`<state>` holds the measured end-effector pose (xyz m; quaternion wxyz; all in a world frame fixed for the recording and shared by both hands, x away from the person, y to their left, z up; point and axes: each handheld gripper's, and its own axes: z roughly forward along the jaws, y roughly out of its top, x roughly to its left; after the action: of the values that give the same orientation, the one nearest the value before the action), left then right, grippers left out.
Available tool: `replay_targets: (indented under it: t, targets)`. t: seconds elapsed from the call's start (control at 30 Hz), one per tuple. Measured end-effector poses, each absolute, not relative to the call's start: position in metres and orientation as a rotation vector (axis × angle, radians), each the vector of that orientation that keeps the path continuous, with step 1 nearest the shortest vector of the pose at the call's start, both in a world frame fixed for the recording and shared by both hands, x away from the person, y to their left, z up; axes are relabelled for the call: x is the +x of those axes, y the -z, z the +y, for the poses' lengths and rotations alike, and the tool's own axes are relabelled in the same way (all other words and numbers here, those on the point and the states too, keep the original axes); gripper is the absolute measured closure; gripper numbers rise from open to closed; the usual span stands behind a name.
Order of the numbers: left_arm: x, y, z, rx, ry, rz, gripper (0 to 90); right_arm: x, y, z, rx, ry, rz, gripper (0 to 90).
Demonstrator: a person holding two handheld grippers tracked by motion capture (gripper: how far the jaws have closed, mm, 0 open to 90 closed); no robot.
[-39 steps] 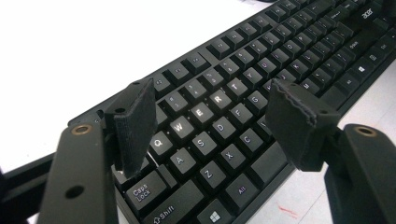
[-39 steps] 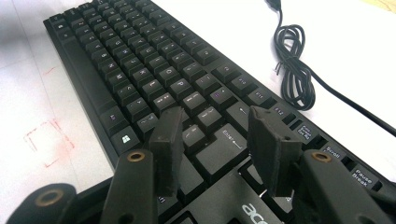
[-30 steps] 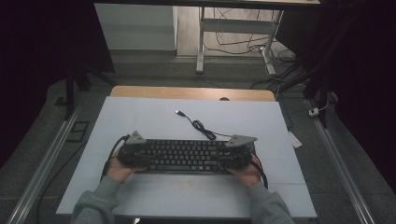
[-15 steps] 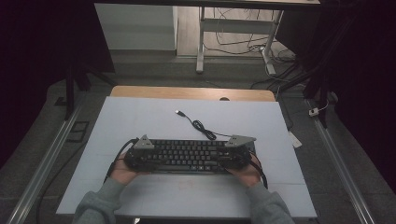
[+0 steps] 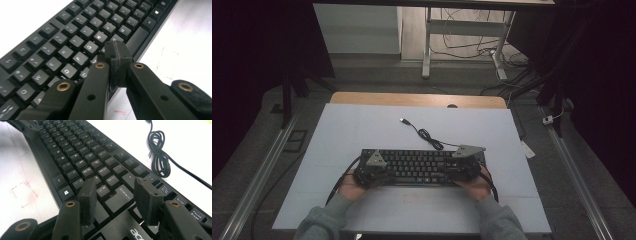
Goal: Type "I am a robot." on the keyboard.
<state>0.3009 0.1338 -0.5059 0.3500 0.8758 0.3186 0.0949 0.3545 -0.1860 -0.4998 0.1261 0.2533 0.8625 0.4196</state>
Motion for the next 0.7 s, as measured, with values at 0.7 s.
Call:
replay_targets:
  t: [0.7]
  targets:
    - [0.3030, 0.5160, 0.1238, 2.305, -0.242, 0.818, 88.8, 0.3542, 0.5009, -0.1846, 0.732, -1.200, 2.520, 53.1]
